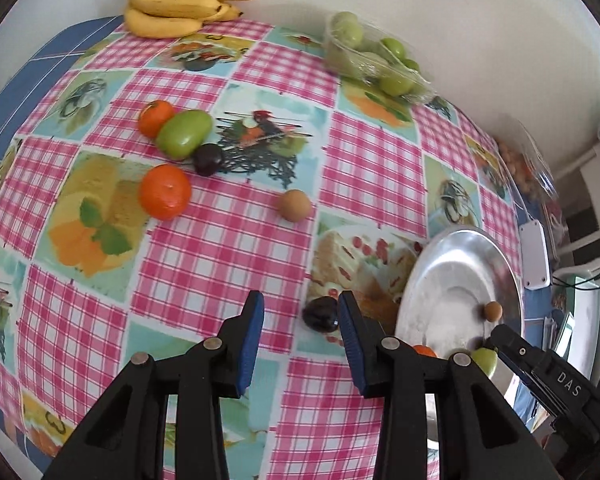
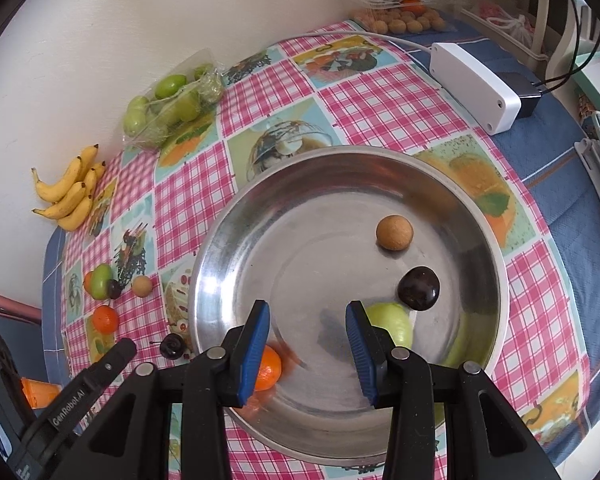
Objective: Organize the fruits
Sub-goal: 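Open both tools to drop the pear and orange into the bowl, then move both open tools back toward the remaining fruits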
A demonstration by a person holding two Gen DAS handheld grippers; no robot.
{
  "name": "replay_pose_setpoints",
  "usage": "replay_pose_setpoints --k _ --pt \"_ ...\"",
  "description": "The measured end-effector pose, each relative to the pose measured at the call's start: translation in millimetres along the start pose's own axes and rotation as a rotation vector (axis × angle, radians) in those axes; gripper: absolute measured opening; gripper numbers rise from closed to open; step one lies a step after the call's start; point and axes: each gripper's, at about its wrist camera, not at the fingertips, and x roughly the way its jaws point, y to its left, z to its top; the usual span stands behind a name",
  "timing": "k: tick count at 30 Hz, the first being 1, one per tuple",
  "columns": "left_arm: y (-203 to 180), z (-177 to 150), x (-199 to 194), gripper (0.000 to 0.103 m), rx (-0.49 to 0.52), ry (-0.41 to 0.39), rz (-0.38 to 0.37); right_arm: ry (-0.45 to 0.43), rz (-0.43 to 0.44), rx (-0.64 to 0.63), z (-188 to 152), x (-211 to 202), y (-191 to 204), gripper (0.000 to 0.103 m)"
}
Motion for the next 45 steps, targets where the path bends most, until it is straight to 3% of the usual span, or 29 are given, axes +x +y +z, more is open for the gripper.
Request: replay_pose_setpoints --k 5,6,8,10,19,24,27,30,35,40,45 --pt "3.7 -0.1 1.1 0.041 -0.010 0.004 0.007 0.005 -0.005 -0.021 0.0 2.2 4.9 0.043" --pt "4.0 0.1 1.5 0.045 -0.011 0.004 0.011 0.004 -0.006 -0.025 0.0 2.4 5.6 0.043" --pt "5.4 0.0 2.2 0.064 -0.018 0.003 0.032 0.002 -0.012 -0.026 0.0 2.6 6.1 0.047" --pt "7.8 0.0 2.1 0.065 -0.026 -0.001 0.053 0.000 -0.017 -0.033 0.4 3.6 7.0 0.063" --pt "20.2 -3.0 4.9 0.087 -0.059 -0.013 0.164 -0.001 -0.019 -0.067 0.0 7.2 14.8 0.083" --pt "23.8 -3.8 2.9 0.088 -0.074 -0.030 0.183 -0.006 -0.028 -0.090 -0.7 8.8 17.5 0.096" --pt "25.5 -2.9 1.9 0.094 -0.072 -0.044 0.200 -0.014 -0.032 -0.103 -1.0 8.6 19.2 0.103" --pt "27.0 -1.3 -1.9 0.097 -0.066 -0.088 0.258 -0.029 -0.037 -0.126 -1.1 8.3 21.6 0.103" --pt "30.9 6.1 -10.9 0.097 -0.066 -0.145 0.268 -0.047 -0.004 -0.144 -0.7 6.0 25.2 0.103" --pt "36.6 16.5 -15.1 0.097 -0.061 -0.164 0.335 -0.060 -0.003 -0.193 -2.6 5.5 36.0 0.103" --pt "52.5 22.5 -21.7 0.097 -0.107 -0.188 0.351 -0.063 0.002 -0.233 -6.5 7.6 49.7 0.103"
